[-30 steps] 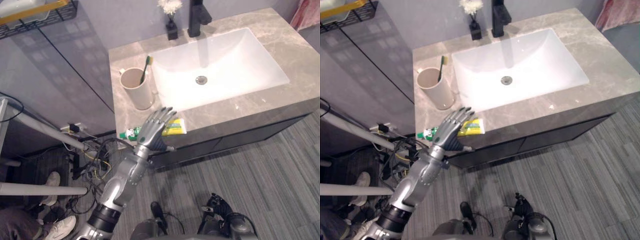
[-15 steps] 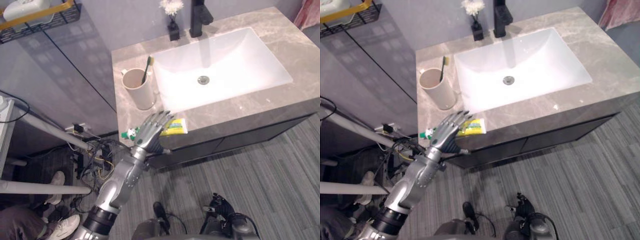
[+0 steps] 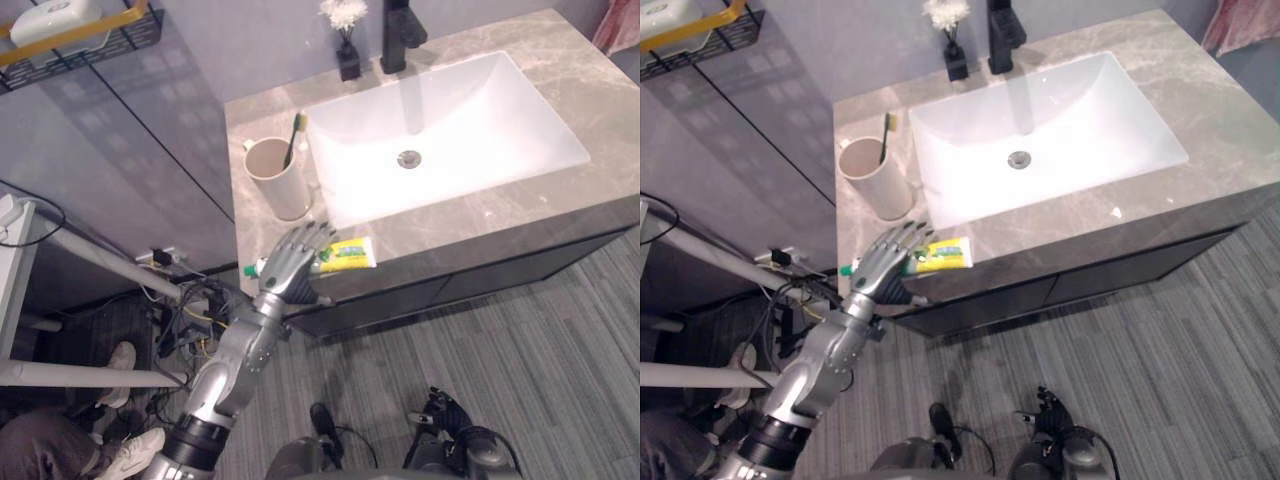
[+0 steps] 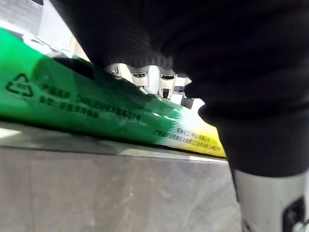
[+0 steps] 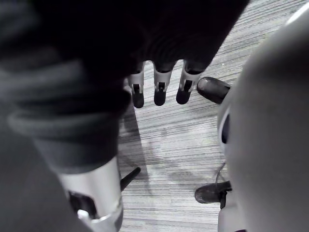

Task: Organize washtable

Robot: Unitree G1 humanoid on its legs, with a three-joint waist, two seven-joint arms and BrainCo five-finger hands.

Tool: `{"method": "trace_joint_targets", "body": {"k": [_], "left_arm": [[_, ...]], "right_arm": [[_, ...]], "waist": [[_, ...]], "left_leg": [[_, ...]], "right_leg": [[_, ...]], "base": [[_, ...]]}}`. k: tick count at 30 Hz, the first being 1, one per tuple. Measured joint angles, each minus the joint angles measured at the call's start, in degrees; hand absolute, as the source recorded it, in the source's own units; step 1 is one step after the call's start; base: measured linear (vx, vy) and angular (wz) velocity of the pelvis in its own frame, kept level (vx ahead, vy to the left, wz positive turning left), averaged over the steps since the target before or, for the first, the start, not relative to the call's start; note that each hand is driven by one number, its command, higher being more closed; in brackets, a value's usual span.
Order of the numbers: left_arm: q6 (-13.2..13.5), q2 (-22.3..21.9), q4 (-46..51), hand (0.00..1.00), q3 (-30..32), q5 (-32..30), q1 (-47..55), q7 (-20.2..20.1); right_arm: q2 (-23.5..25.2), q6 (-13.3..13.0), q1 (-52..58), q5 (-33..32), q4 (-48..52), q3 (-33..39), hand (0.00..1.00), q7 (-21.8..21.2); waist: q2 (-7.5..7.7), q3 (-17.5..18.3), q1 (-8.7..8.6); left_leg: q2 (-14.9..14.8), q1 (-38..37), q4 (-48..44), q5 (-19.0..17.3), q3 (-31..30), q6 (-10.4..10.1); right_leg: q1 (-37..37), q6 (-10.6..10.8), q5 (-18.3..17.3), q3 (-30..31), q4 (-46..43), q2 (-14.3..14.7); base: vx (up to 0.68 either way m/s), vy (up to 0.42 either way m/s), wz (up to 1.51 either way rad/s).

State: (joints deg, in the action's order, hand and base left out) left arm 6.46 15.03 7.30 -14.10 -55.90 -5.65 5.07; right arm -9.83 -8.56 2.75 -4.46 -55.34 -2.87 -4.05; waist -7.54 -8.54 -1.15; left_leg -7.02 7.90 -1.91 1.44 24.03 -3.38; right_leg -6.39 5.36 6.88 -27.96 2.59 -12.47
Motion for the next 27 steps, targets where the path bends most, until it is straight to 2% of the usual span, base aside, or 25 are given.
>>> {"method": "trace_joint_targets", "body": {"k": [8, 9, 21, 27], "left_arm": [[-0.96, 0.01, -0.1, 0.0, 1.21, 0.01, -0.03, -0.04], [-0.96, 0.01, -0.1, 1.0, 1.21, 0.01, -0.03, -0.06], [-0.8, -0.06, 0.19, 1.0, 1.99, 0.05, -2.29, 0.35], [0.69, -0.07, 0.2, 1.0, 1.74, 0.06, -1.59, 0.36]], "right_arm": [[-0.03, 0.06, 0.0, 0.0, 0.02, 0.05, 0.0, 0.0], [-0.04, 0.07, 0.0, 0.0, 0.02, 0.06, 0.0, 0.0], [-0.2, 0.06, 0.0, -0.01, 0.08, 0.1, 0.0, -0.01], [-0.28, 0.06, 0.0, -0.01, 0.1, 0.1, 0.0, -0.01]], "waist": [[-0.05, -0.04, 0.21], [-0.07, -0.05, 0.25], [-0.33, -0.31, 0.28], [-0.3, -0.73, 0.39]], "left_leg": [[-0.05, 0.01, 0.05, 0.0, 0.0, 0.0], [-0.05, 0.02, 0.06, 0.0, 0.0, 0.0], [-0.03, 0.02, 0.23, 0.0, -0.03, 0.0], [-0.04, 0.02, 0.25, 0.0, -0.06, 0.0]], "right_leg": [[0.0, 0.0, 0.0, -0.01, 0.11, 0.09], [0.01, 0.0, 0.0, -0.03, 0.11, 0.09], [0.03, 0.0, 0.0, -0.09, 0.26, 0.15], [0.07, 0.0, 0.0, -0.12, 0.33, 0.17]], "base": [[0.0, 0.0, 0.0], [0.0, 0.0, 0.0], [0.0, 0.0, 0.0], [0.0, 0.0, 0.0]]}}
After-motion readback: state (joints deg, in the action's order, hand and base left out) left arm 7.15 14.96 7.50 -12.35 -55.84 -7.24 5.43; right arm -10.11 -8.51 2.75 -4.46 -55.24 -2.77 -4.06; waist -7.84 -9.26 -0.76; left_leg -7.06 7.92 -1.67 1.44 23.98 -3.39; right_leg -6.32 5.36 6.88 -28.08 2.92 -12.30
